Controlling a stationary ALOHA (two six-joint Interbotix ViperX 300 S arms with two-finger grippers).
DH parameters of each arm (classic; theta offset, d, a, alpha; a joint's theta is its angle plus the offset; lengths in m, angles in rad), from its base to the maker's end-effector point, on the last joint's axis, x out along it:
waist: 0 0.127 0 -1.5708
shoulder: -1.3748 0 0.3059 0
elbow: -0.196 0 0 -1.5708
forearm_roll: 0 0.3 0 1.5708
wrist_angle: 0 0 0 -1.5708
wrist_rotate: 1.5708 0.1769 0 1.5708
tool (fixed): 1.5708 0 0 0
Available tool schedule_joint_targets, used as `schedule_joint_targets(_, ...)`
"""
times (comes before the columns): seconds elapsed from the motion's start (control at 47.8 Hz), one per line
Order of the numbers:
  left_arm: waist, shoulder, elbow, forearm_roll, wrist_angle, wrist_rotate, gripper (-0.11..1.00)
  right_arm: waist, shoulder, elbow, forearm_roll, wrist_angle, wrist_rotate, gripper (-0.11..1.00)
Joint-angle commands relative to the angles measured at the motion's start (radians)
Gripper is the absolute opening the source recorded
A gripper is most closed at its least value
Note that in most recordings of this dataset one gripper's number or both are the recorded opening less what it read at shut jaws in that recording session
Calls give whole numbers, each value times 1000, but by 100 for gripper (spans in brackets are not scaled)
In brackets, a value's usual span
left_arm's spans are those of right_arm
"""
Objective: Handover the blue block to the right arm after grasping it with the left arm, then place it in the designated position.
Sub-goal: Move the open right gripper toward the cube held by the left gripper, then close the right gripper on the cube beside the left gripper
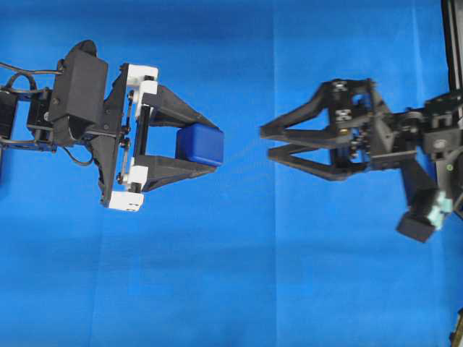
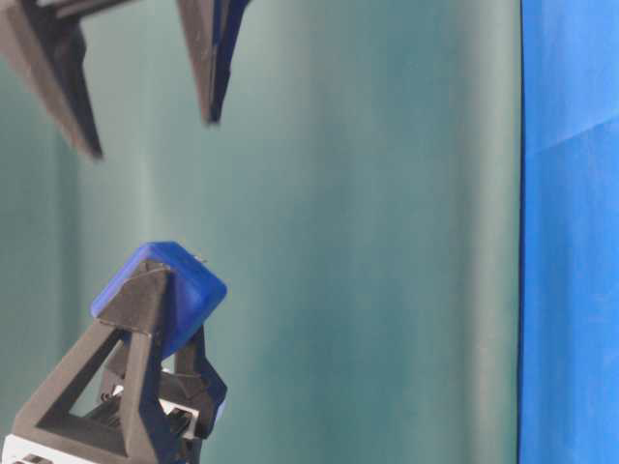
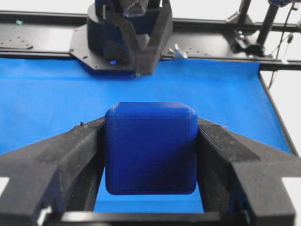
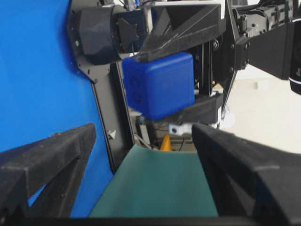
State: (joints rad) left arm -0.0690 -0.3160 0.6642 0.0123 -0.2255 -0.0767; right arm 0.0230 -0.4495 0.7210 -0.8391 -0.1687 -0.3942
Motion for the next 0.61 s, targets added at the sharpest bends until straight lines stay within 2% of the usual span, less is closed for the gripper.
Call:
schedule_joint_targets(0.0,-3,-18,-17,-2,-6,0,49,3,28,-57,0,-8,3,96)
schedule_joint_targets(0.355,-3,-18,-14,-2,-6,0,49,3,187,-196,0,-3,3,96)
schedule_joint_targets(0.585,-3,-18,-15,-2,-6,0,49,3,239,-252,2,8,3,96)
